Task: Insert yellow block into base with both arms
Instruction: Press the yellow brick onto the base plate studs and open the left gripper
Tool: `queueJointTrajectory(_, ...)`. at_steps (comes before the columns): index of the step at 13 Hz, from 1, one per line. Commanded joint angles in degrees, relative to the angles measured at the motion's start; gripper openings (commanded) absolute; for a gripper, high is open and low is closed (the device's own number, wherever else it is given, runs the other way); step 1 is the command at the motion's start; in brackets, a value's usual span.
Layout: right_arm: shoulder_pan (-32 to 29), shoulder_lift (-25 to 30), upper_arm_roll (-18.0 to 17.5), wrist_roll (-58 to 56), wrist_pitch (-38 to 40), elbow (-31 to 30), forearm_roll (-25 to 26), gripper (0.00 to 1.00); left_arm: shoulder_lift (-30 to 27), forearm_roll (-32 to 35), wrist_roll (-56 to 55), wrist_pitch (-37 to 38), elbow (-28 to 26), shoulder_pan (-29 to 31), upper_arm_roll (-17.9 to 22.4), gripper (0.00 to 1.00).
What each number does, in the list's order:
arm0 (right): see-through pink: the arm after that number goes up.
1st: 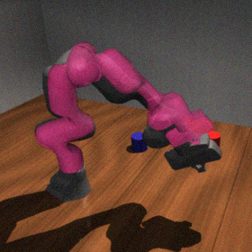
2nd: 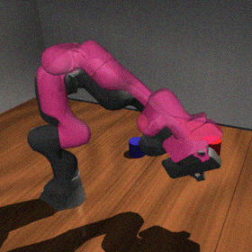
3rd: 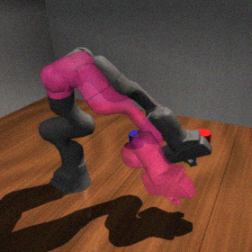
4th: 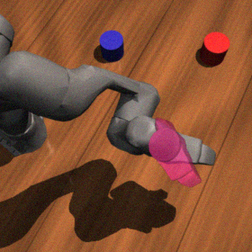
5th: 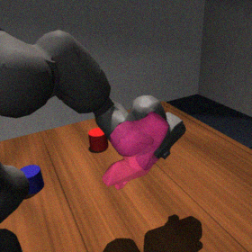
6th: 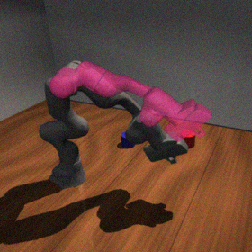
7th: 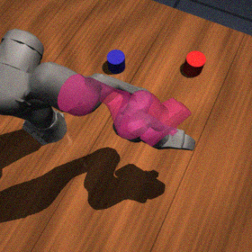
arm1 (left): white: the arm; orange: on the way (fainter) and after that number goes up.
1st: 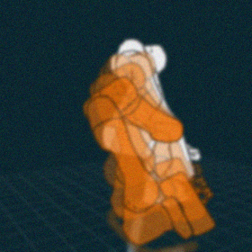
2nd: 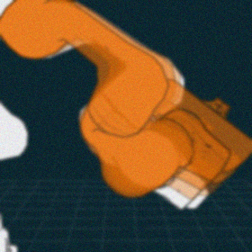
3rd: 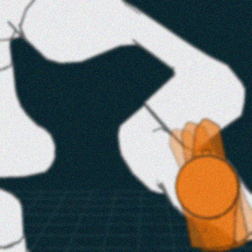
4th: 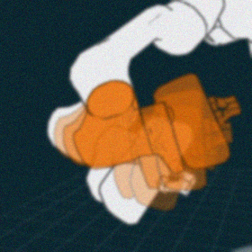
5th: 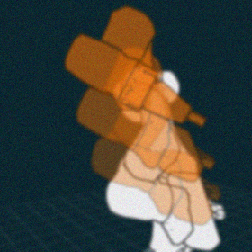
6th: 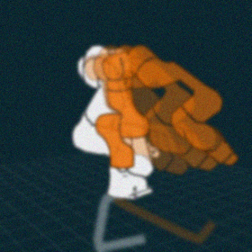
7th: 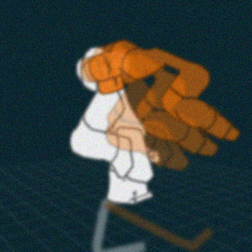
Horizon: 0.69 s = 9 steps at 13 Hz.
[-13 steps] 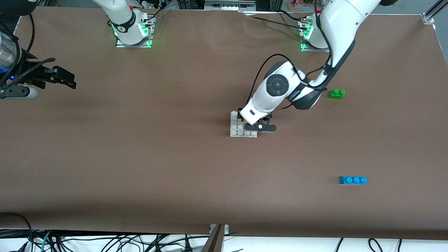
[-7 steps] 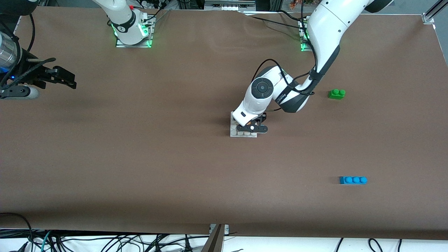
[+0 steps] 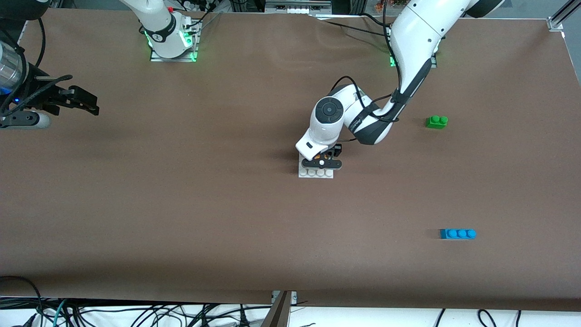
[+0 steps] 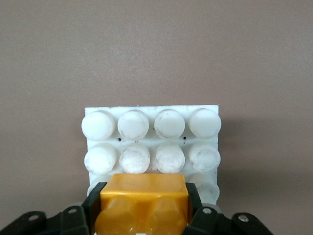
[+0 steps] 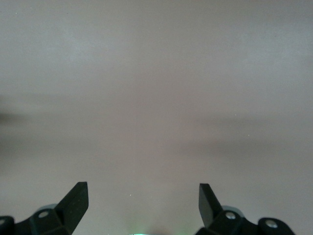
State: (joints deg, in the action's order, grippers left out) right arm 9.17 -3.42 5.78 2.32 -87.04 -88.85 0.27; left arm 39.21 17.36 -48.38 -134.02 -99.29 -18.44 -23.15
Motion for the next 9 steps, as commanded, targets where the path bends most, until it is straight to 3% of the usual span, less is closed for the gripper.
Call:
queueJointTrajectory(1, -0.3, -0.09, -0.42, -0.3, 0.73, 0.78, 0.17, 1.0, 1.57, 1.89, -1.63, 0.43, 1.74, -1.5, 0.65, 0.2)
queueJointTrajectory(8, -0.3, -0.18, -0.42, -0.38, 0.73, 0.78, 0.17, 1.0, 1.74, 2.24, -1.63, 0.43, 1.74, -2.47, 0.65, 0.21)
queueJointTrajectory(9, -0.3, -0.18, -0.42, -0.3, 0.73, 0.78, 0.17, 1.0, 1.74, 2.15, -1.71, 0.43, 1.74, -2.47, 0.65, 0.3)
